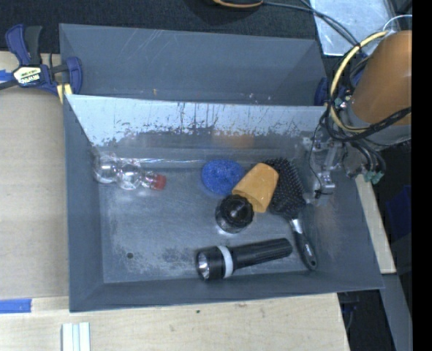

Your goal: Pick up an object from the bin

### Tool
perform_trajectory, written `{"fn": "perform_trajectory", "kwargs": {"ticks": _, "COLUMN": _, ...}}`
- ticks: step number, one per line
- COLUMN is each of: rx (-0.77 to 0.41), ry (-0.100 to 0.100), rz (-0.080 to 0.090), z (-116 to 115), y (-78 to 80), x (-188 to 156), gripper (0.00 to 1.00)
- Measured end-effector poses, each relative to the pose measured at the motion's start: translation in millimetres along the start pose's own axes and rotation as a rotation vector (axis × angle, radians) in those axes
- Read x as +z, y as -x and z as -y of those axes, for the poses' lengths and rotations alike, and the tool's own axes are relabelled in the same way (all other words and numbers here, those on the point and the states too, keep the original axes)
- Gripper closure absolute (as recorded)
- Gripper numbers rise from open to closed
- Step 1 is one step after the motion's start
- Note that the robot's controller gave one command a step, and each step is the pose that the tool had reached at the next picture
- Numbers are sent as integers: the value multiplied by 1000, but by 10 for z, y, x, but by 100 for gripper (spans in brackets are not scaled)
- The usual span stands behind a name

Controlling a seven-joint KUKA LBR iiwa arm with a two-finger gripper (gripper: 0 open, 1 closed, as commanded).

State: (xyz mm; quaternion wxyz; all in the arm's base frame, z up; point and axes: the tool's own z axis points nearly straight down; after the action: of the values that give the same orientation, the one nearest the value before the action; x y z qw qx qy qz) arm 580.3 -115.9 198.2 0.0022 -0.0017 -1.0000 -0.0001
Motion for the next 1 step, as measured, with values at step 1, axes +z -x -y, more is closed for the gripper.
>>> {"fn": "perform_trajectory", "kwargs": {"ticks": 1, "rx": -3, "ry": -1, "rz": 9, "z": -7, "y": 15, "x": -52, "gripper": 0}}
